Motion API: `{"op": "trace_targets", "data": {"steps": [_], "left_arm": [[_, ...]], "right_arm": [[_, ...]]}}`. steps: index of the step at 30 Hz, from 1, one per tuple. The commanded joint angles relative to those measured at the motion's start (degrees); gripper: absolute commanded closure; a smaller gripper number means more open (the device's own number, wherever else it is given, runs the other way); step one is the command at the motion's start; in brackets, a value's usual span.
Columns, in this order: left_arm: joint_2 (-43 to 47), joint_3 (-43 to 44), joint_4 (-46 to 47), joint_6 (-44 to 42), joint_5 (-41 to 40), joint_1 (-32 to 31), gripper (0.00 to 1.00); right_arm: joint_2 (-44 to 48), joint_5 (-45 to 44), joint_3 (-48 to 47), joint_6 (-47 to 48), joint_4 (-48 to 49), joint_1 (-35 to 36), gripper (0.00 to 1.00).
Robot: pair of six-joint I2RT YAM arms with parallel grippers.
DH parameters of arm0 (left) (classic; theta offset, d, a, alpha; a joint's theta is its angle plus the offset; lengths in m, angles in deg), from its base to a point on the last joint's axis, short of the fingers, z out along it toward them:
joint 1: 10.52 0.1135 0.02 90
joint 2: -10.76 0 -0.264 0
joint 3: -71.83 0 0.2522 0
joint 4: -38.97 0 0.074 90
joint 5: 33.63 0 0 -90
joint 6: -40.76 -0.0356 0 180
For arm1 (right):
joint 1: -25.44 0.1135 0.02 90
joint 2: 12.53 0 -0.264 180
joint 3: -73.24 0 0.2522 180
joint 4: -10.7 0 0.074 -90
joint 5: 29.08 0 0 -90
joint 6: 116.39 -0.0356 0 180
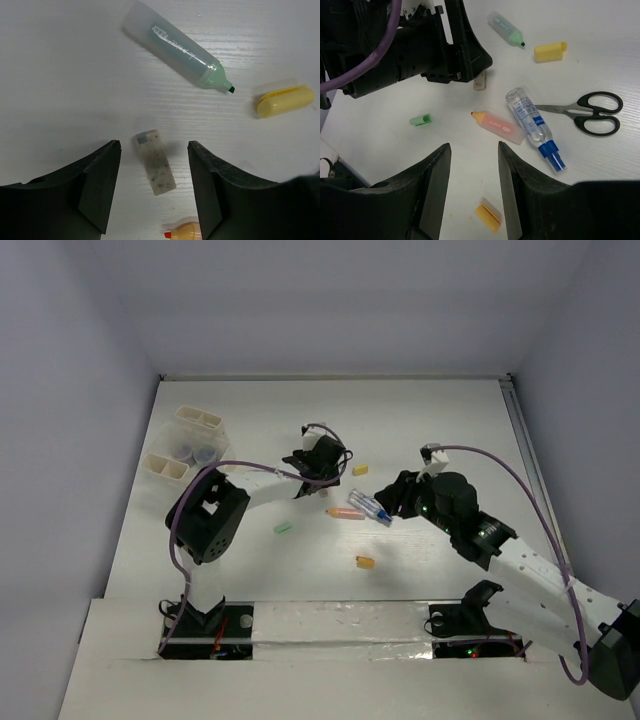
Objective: Sort the stationery into containers
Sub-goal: Pick up the stationery from the center of the board.
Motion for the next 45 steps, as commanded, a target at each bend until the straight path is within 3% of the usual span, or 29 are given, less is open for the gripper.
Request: {"op": "trace_targets", "data": {"steps": [1, 6, 23, 34, 37, 45], "left_arm": [[1.4, 1.6, -2.5, 1.4, -6.1, -0.5, 0.48], [-1.0, 2.5, -5.0, 2.0, -10.7, -3.0, 0.5], [-5.6, 5.4, -5.2, 0.9, -13.6, -3.5, 0.61], [-5.0, 5.4, -5.2, 0.1, -14.5, -3.5, 0.99], [-1.9, 5.7, -5.7, -1.3, -14.6, -1.3, 1.0], [12.1, 12.1, -5.9, -8.4, -14.7, 15.4, 1.0]], "right_arm": [[0.1, 1.1, 0.7, 2.5, 4.1, 0.4, 0.51], [-0.1, 2.9, 1.7, 3.8, 7.0, 0.4, 0.51], [-3.0, 7.3, 3.4, 3.1, 10.2, 0.4, 0.5], [-4.2, 7.7, 3.2, 3.1, 10.7, 0.4, 0.5], [-3.9, 7.4, 3.4, 3.1, 10.6, 0.4, 0.5], [-2.4, 7.5, 4.0, 3.0, 10.8, 0.4, 0.5]]}}
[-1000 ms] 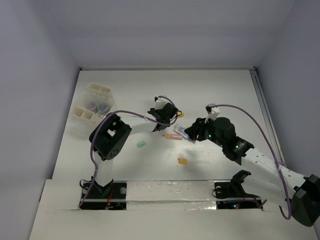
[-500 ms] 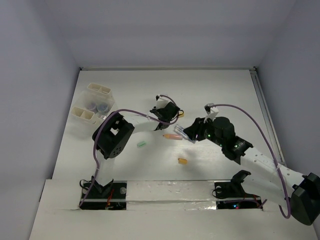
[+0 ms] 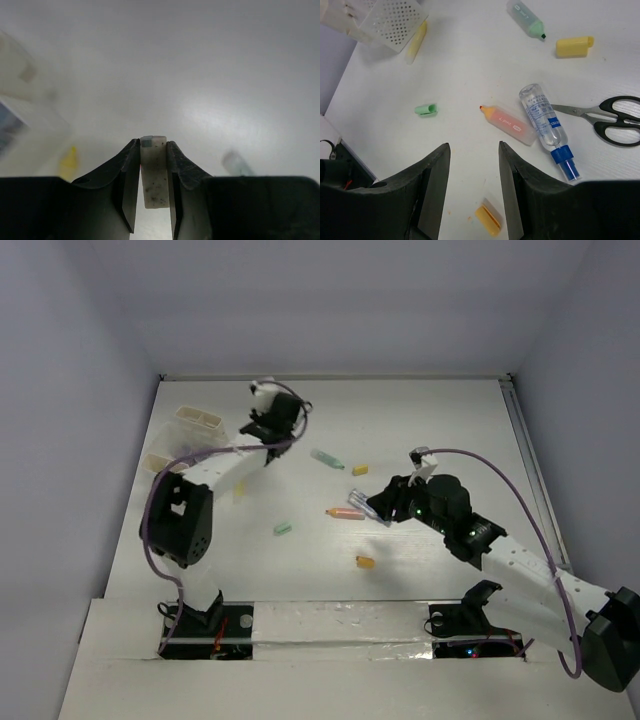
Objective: Sort the stationery into containers
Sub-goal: Pick up the stationery from the center of the board, then place the stationery in the storage box.
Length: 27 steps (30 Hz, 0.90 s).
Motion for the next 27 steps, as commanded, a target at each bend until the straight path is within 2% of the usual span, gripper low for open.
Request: {"op": "trace_targets", "data": {"steps": [1, 5, 7, 11, 16, 27], "left_arm": [[9.0, 7.4, 0.3, -5.7, -5.3, 6.3, 1.0], [7.6, 16.5, -4.0, -9.7, -10.1, 13.5, 1.0], [6.2, 18.6, -4.2, -11.7, -12.2, 16.7, 1.0], [4.2, 19.9, -1.4, -16.8, -16.6, 19.3, 1.0], [3.1, 15.9, 6.6, -21.9, -20.8, 19.3, 1.0], [2.9, 3.2, 24.0, -27.1, -19.8, 19.3, 1.0]], "right_arm": [[1.7, 0.7, 0.4, 0.7, 3.1, 0.4, 0.51], [3.5, 1.8, 1.1, 0.3, 3.2, 0.4, 0.51], [4.6, 1.5, 1.2, 0.3, 3.1, 0.4, 0.51], [6.1, 1.5, 1.2, 0.3, 2.6, 0.4, 0.5], [6.6, 1.6, 1.4, 0.3, 2.5, 0.4, 0.51], [5.7, 1.2, 1.4, 0.5, 2.8, 0.4, 0.51]]}}
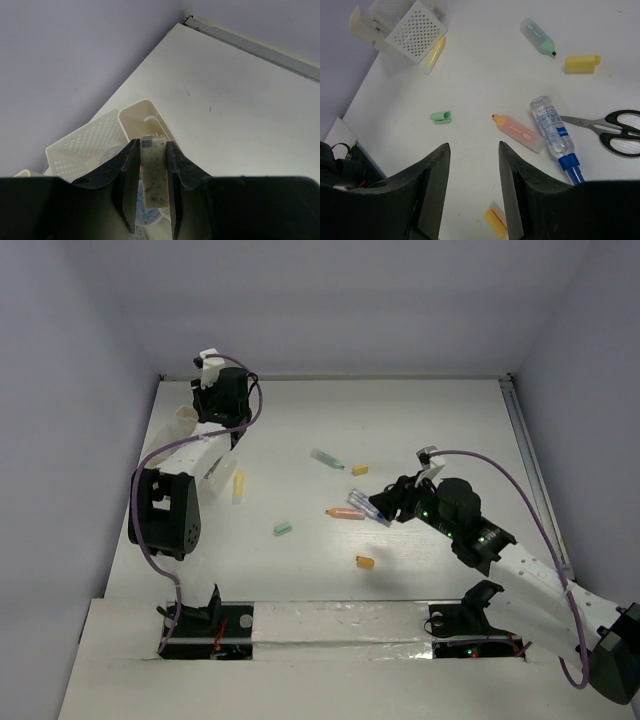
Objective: Sort the stationery into containers
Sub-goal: Place the stationery in the storage box.
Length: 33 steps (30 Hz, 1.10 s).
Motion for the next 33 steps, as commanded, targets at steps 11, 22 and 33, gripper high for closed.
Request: {"op": "trace_targets", "data": {"steps": [11, 22, 33], "left_arm": [[-1.9, -2.3, 13.4, -4.8, -0.7, 0.0, 1.0], [-2.6, -4.2, 15.6, -5.6, -1.4, 0.0, 1.0], [-1.1, -9.2, 18.4, -5.2, -2.3, 0.0, 1.0]], "right_arm": [[-1.1, 0.4, 0.6, 0.7, 3.2, 0.4, 0.5], [-1.5, 0.7, 0.7, 0.5, 3.7, 0.4, 0.5], [-1.0, 0.9, 0.6, 0.5, 3.4, 0.4, 0.5]]}}
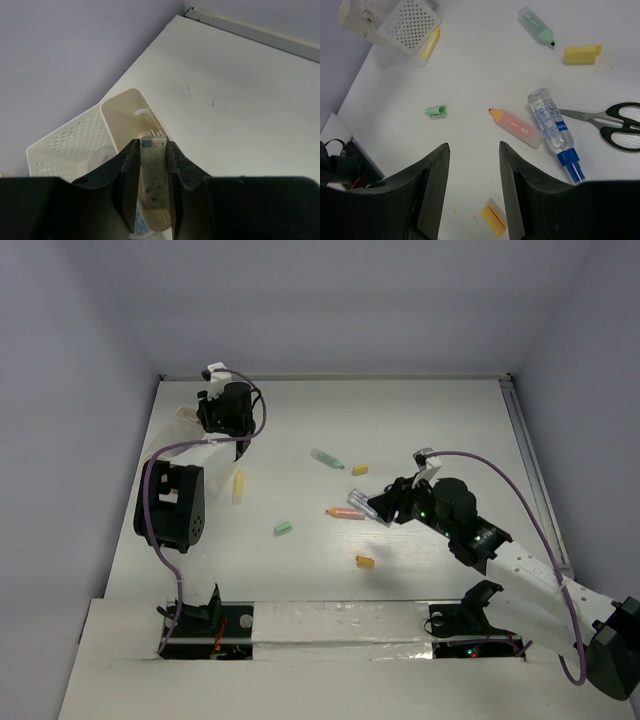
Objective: Sort the stationery into containers
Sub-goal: Place the stationery in the storage box.
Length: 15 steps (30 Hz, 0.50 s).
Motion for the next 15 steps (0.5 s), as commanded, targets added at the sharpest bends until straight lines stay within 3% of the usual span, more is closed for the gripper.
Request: {"op": "trace_targets", "data": {"steps": [1, 9, 10, 15], "left_arm": [[3.0, -1.1, 3.3, 0.3, -1.2, 0.0, 0.96], [5.8, -1.7, 3.2, 0.8, -0.8, 0.0, 0.65], [6.3, -1.6, 3.3, 0.8, -0.6, 0.0, 0.56], [8.2, -0.7, 2.6, 1.0, -0.3, -0.6, 0.43]], "right_arm": [[0.8, 0.5, 0.0, 0.5, 2.9, 0.4, 0.5], [0.2, 1.0, 0.1, 0.4, 3.3, 0.4, 0.49], [0.1, 1.0, 0.1, 0.4, 3.4, 0.4, 0.49], [-0.1, 1.0, 0.1, 0.4, 3.5, 0.4, 0.49]]}}
